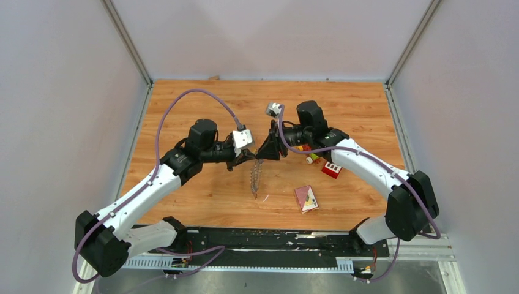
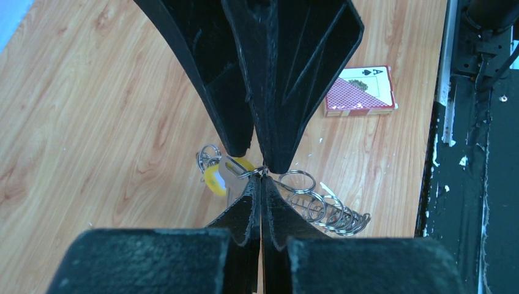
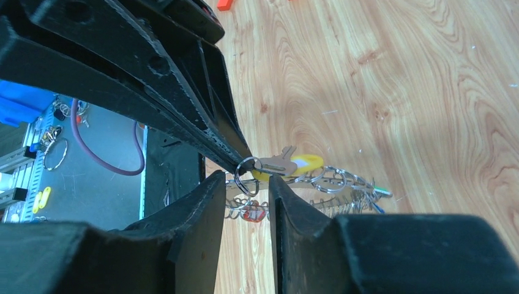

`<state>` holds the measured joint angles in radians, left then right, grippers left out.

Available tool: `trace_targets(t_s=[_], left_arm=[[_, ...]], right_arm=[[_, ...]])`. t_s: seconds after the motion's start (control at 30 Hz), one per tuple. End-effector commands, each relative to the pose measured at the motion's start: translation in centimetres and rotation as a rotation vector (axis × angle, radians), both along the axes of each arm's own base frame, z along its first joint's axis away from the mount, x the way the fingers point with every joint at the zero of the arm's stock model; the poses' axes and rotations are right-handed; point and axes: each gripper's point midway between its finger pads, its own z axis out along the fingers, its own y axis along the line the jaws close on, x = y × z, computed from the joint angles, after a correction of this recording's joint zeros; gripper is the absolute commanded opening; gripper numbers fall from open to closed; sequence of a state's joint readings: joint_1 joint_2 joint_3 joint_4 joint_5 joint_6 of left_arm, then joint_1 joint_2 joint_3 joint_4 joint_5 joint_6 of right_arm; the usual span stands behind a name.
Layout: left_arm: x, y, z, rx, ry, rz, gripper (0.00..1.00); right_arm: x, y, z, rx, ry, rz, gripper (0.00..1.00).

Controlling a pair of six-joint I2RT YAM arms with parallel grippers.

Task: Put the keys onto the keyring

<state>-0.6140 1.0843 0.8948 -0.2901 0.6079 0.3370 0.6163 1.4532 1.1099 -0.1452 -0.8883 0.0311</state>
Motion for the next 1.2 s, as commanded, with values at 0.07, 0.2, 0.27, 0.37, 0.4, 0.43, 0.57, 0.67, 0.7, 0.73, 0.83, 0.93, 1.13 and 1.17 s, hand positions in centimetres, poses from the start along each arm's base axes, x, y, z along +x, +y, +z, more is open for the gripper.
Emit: trace_targets(t_s=[0.07,0.2,0.27,0.37,0.4,0.43,0.57,0.67,0.7,0.73,0.83,0.93,1.13,1.17], left_arm=[[0.01,-0.62,2.01,-0.069,-0.055,-0.011,0.00],[-0.19,-0.67,1.92,-0.069,-0.054,-0.019,0.00],[-0.30,-0.70,1.83,-0.065,-0.056,-0.024,0.00],[-0.39,-0.72,1.64,-0.061,-0.054,-0.027,0.00],[-0.42,-0.73,1.67,-0.062,-0.056,-0.028,0.00],[-0.46,-0.74,1.76,-0.064,-0.057,-0.029,0.00],[-0.47,-0.79,1.73,-0.061,-0.060,-0.029,0.00],[-0.50,-0.83,1.83,-0.061,-0.060,-0.029,0.00],[-0.51,-0.83,1.93,-0.063,-0.063,-0.029,0.00],[-0.52,-0.83,1.90,-0.062,-0.063,-0.030,0.00],[-0.62,-0.80,1.87,-0.058,-0.067,-0.034,0.00],[-0.72,-0.73,1.76,-0.055,-0.070,-0.039,0.00],[-0.88,-0.66,1.54,-0.047,-0.075,-0.046,0.00],[-0.92,-0.64,1.49,-0.045,-0.073,-0.047,0.00]], right_arm=[[0.48,0.54,0.66,-0.003,-0.035,-0.005,0.29],[0.38,0.70,0.75,-0.001,-0.035,0.003,0.26],[0.36,0.75,0.88,0.003,-0.034,0.007,0.25],[0.25,0.83,1.02,0.005,-0.033,0.014,0.24],[0.26,0.82,1.02,0.005,-0.033,0.013,0.24],[0.27,0.84,0.97,0.004,-0.031,0.013,0.24],[0.25,1.04,0.92,0.002,-0.025,0.016,0.22],[0.28,1.13,0.68,-0.005,-0.026,0.014,0.20],[0.29,1.14,0.58,-0.007,-0.024,0.013,0.19],[0.26,1.20,0.51,-0.008,-0.024,0.014,0.18],[0.35,1.19,0.47,-0.011,-0.023,0.009,0.15],[0.52,1.11,0.47,-0.019,-0.029,-0.006,0.10],[0.95,0.83,0.46,-0.035,-0.037,-0.035,0.03],[0.95,0.81,0.52,-0.035,-0.039,-0.037,0.02]])
